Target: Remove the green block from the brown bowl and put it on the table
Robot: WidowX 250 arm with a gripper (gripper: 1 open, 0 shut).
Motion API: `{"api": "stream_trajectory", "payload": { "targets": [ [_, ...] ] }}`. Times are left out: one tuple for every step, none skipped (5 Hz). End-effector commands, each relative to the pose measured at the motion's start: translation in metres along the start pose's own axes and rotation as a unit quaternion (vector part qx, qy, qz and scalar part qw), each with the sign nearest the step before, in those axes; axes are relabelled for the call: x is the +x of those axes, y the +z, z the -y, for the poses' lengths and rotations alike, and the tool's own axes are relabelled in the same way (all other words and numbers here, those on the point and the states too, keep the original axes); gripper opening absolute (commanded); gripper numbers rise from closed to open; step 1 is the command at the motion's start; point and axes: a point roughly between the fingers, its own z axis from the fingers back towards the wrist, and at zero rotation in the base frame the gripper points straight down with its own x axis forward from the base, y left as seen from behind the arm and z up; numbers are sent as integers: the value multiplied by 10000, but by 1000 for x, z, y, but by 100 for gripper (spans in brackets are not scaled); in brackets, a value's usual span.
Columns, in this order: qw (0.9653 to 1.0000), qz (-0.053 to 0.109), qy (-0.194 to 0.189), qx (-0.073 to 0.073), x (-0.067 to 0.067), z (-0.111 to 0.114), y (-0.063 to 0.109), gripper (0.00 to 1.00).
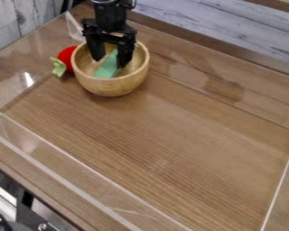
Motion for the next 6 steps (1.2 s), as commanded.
{"api": "stream_trajectory", "payload": {
  "targets": [
    [9994,346,26,68,12,-8,17,100],
    [9993,368,21,53,15,-9,13,100],
    [9992,388,24,47,18,-11,11,100],
    [9991,411,28,45,21,-12,10,100],
    [9991,428,42,49,24,-14,9,100],
    [9990,442,63,56,26,-16,8,100]
  ]
}}
